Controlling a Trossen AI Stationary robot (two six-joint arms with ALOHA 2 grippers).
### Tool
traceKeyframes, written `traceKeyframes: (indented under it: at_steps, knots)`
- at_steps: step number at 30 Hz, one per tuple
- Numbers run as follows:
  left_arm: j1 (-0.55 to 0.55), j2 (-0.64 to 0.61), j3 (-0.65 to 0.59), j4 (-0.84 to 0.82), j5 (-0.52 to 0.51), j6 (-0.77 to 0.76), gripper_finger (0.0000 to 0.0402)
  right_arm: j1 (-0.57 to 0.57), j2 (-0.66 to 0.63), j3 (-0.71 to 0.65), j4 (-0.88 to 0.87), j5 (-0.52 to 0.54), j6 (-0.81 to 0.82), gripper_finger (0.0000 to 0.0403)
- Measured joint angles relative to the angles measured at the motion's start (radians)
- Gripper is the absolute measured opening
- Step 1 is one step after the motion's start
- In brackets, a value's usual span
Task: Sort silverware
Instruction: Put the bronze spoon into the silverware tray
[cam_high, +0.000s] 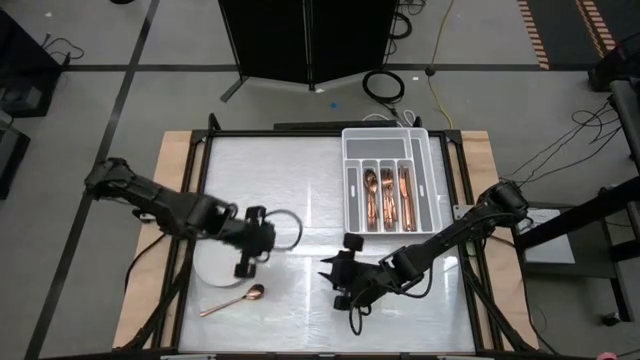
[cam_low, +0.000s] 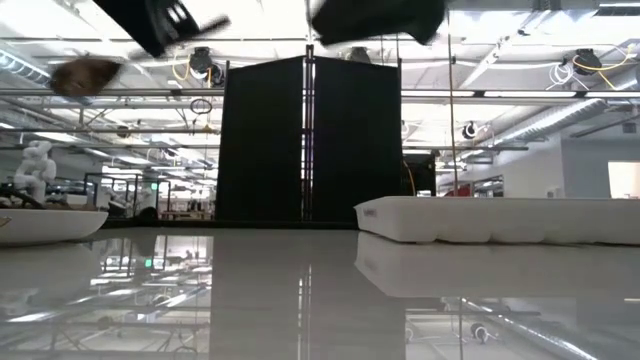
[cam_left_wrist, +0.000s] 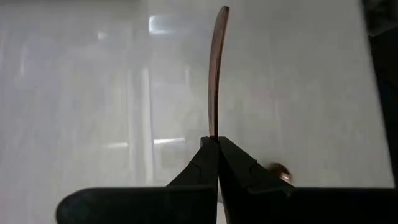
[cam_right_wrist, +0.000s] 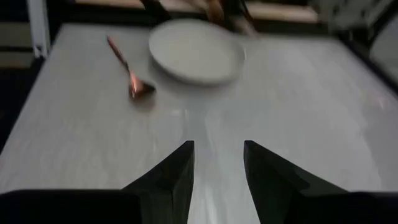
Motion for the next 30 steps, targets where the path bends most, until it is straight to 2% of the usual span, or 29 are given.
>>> traceKeyframes:
  at_steps: [5,10,21,30]
  knots:
    - [0.079,0.009,-0.033,0.076,0.044,0.052,0.0000,-0.030,0.001,0.000,0.208,0.002,-0.165,0.0132]
    - [0.089,0.009,-0.052,0.163,0.084,0.086,0.0000,-0.063,0.001,0.000,0.260,0.004,-0.237,0.0145]
    - [0.087,0.009,-0.053,0.170,0.091,0.080,0.0000,-0.106,0.001,0.000,0.285,-0.004,-0.188,0.0247]
    - [0.090,0.009,-0.053,0.220,0.091,0.082,0.0000,-0.156,0.072,0.000,0.365,-0.082,-0.206,0.0248]
